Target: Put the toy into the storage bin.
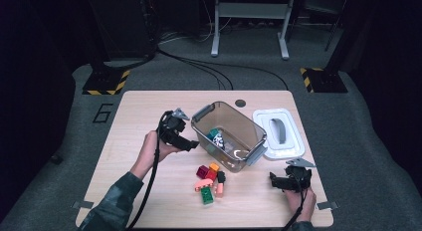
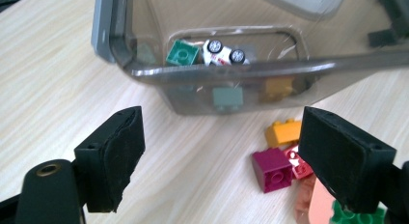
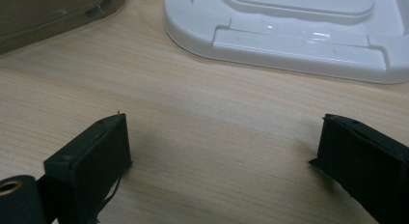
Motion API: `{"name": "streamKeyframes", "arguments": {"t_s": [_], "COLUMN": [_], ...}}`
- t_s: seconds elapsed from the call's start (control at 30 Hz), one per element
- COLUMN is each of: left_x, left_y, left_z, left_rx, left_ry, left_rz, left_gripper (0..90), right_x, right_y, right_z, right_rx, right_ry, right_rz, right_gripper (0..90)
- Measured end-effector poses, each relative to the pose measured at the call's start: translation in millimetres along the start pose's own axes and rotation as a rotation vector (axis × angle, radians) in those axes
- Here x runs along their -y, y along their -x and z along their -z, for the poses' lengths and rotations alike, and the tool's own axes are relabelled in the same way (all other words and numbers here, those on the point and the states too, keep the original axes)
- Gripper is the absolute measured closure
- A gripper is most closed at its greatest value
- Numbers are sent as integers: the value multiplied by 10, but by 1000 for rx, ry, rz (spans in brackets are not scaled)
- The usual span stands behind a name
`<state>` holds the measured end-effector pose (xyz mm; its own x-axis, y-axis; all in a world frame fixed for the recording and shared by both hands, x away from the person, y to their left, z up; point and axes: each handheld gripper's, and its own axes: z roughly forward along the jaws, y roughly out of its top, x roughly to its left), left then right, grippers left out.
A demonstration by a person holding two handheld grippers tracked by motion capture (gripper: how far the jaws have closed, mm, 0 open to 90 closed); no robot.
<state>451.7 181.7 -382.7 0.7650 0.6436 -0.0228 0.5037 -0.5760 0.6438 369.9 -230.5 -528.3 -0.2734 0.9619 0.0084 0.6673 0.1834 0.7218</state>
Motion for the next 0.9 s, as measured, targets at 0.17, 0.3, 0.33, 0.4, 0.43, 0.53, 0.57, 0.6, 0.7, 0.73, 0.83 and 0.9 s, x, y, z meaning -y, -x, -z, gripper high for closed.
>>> {"name": "streamKeyframes", "arguments": {"t_s": [0.17, 0.3, 0.33, 0.4, 0.43, 0.53, 0.57, 0.6, 0.7, 0.73, 0.83, 0.9], "left_x": [196, 345, 393, 448, 485, 559, 573, 593, 622, 624, 627, 622], "left_y": [23, 47, 58, 72, 84, 113, 123, 134, 188, 203, 237, 254], "left_z": [-83, -161, -197, -256, -295, -378, -399, -434, -516, -530, -573, -589], "left_rx": [-7, -10, -3, -4, 1, 13, 14, 22, 30, 27, 35, 29], "left_ry": [-5, -1, -1, -13, -17, -6, -5, -6, -12, -20, -18, -17], "left_rz": [19, 38, 49, 49, 53, 67, 74, 78, 77, 68, 66, 66], "left_gripper": [159, 154, 156, 155, 154, 152, 151, 151, 151, 152, 153, 153], "right_x": [1, 0, 0, 0, 0, -1, -1, -2, -2, -2, -2, -2], "right_y": [-1, -1, -1, -2, -2, -1, -1, -1, -1, -2, -1, -1], "right_z": [0, 0, 0, 0, 0, -1, -2, -2, -2, -2, -2, -3], "right_rx": [0, 0, 0, 1, 1, 1, 1, 1, 1, 1, 1, 1], "right_ry": [0, 0, 0, 0, -1, -3, -3, -2, -3, -3, -3, -2], "right_rz": [0, 1, 1, 1, 1, 4, 4, 4, 4, 4, 4, 5], "right_gripper": [37, 36, 36, 37, 37, 36, 36, 36, 36, 36, 36, 36]}}
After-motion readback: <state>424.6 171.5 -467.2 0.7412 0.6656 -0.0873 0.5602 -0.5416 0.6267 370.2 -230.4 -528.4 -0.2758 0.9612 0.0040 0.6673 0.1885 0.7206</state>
